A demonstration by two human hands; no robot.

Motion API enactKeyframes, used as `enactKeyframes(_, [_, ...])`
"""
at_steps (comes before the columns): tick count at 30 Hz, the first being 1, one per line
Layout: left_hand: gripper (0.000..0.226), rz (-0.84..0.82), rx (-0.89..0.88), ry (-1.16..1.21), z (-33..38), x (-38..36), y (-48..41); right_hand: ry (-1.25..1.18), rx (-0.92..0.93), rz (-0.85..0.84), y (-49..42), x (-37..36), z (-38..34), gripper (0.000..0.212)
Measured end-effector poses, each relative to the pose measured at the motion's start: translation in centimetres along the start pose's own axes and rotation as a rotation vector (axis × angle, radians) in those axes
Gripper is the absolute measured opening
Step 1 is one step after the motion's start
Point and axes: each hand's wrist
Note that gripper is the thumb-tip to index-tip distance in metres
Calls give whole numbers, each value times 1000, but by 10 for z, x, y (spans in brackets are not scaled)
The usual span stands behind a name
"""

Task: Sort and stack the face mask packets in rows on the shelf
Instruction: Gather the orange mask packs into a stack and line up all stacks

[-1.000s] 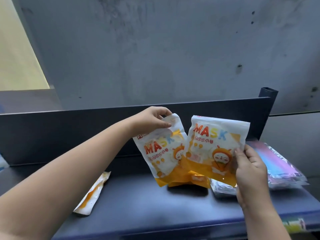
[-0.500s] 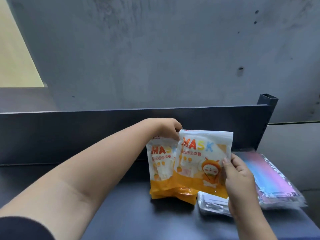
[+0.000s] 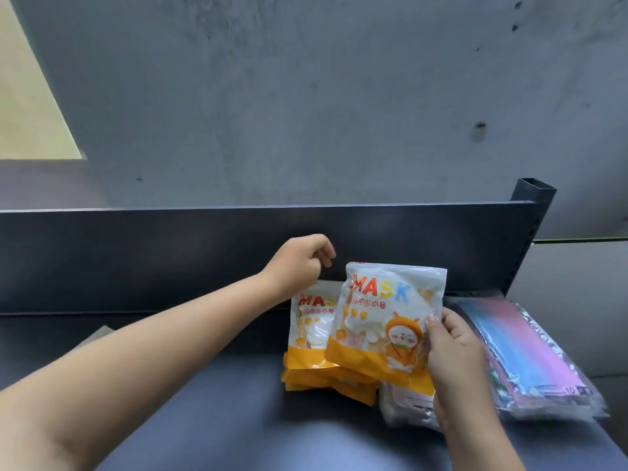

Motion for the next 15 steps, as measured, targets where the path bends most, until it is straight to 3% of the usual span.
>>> enactKeyframes(4, [21, 144, 211, 16, -24, -7, 36, 21, -15, -27, -5, -8, 0, 26])
enactKeyframes(6, [17, 135, 375, 120, -32, -17, 48, 45, -27, -60, -5, -13, 0, 28])
enactKeyframes(9, [28, 62, 584, 417, -33, -33, 59, 166, -11, -94, -3, -24, -1, 30])
enactKeyframes(12, [50, 25, 606, 658, -37, -47, 63, 287, 46, -91, -3, -36, 3, 25])
enactKeyframes(15, [47, 31, 608, 808, -28, -55, 68, 415, 65, -71, -2, -44, 3, 48])
Point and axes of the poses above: each hand's wrist, its own y-axis away from the middle knuckle, its own x-axis out of the back of the hand, z = x × y, and after that the axes turned 5 degrees about -x, right-handed
